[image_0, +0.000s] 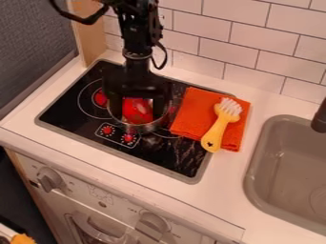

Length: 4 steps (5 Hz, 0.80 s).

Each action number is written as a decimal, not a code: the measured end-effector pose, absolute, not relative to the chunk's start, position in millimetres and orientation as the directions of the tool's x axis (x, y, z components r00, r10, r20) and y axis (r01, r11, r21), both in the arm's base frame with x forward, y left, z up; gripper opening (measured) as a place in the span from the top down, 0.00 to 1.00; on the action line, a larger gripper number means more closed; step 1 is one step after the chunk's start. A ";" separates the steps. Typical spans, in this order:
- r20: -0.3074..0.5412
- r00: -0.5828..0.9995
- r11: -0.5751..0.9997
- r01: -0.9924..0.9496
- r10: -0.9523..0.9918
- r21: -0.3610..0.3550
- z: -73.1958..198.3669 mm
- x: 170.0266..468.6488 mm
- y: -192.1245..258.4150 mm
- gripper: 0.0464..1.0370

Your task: Take the tomato and put at the bottom of the silver saucepan

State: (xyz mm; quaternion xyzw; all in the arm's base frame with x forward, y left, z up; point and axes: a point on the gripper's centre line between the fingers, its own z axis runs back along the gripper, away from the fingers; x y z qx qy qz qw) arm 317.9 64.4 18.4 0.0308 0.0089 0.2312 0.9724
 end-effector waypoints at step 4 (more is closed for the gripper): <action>0.027 0.907 0.904 -0.421 0.420 0.070 29.1 328.2 63.3 0.53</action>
